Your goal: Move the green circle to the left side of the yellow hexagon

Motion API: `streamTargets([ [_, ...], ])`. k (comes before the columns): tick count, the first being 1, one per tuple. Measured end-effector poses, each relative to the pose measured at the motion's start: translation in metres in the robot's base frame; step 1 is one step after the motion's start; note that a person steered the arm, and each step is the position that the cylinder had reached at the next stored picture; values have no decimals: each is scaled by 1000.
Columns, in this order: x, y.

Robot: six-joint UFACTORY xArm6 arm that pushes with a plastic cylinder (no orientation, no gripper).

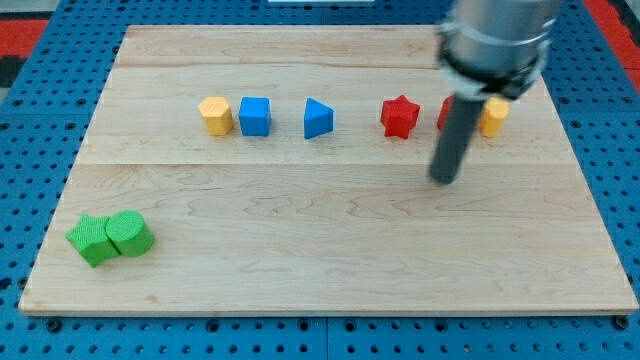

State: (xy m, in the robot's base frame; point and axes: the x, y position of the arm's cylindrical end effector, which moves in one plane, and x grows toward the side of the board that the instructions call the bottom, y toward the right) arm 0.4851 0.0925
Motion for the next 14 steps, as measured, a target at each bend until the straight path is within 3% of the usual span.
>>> streamTargets([
  [2,88,-221],
  [3,114,-245],
  [4,98,-288],
  [6,35,-283],
  [8,-68,-292],
  [9,-25,-308],
  [10,-54,-364],
  [11,-96,-365],
  [12,-101,-358],
  [13,-91,-387],
  [14,-57,-365],
])
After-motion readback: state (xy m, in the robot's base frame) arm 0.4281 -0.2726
